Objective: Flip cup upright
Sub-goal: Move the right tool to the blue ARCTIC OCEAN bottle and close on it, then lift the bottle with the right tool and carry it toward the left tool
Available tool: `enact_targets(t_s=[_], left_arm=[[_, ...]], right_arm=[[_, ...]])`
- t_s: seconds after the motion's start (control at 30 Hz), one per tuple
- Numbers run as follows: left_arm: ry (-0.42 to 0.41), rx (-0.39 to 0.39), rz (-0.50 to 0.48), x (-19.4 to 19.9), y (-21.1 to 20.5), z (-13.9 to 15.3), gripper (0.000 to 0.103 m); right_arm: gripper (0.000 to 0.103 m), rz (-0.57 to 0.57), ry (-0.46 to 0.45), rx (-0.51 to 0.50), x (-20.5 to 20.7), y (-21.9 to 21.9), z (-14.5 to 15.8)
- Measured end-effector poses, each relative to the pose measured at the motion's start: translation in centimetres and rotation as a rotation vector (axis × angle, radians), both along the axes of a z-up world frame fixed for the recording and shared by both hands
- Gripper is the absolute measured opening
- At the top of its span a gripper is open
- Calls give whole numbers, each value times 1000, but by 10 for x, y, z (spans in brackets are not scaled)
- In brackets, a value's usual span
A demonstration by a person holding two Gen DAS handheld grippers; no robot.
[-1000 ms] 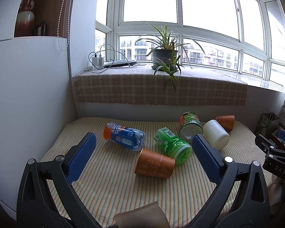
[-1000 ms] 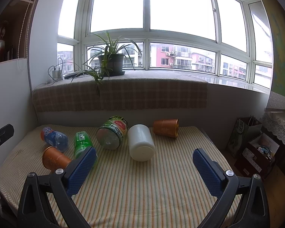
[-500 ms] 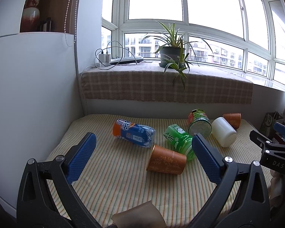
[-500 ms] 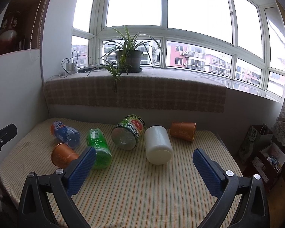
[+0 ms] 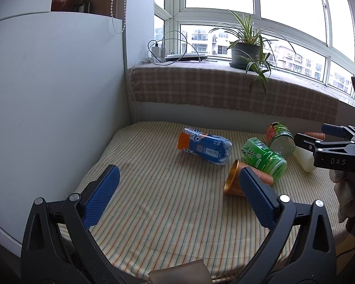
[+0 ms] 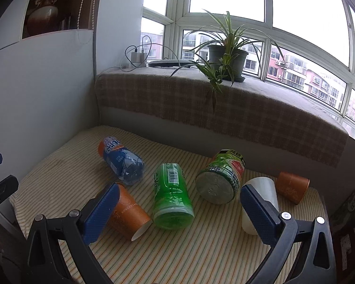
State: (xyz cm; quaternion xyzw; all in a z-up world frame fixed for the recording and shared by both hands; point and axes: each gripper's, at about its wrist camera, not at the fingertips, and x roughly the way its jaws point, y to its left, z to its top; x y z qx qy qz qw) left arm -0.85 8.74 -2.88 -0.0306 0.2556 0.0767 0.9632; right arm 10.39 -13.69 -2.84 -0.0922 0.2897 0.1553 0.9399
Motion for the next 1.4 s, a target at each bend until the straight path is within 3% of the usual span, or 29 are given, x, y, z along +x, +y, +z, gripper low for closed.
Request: enact_targets(t_s=[0.43,0.83,1.03,1.17,1.37,1.4], left_arm=[[66,-21,89,-11,41,-15,102],[103,-59,145,-24,68,-24,102],[108,-67,158,-29,73,-26,102],[113,-75,172,-31,78,-27,102],[114,-77,178,-31,80,-29,102],[113,-77,178,-31,80,-28,102]], right_arm=[[103,210,164,-142,78,85,-25],[100,343,383,-289,150,155,-60],[95,375,474,-379,166,179,-84],[92,388,489,-432,168,187,-95],[80,406,503,-470,169,198,-103],[75,409,507,-471,169,199,-104]])
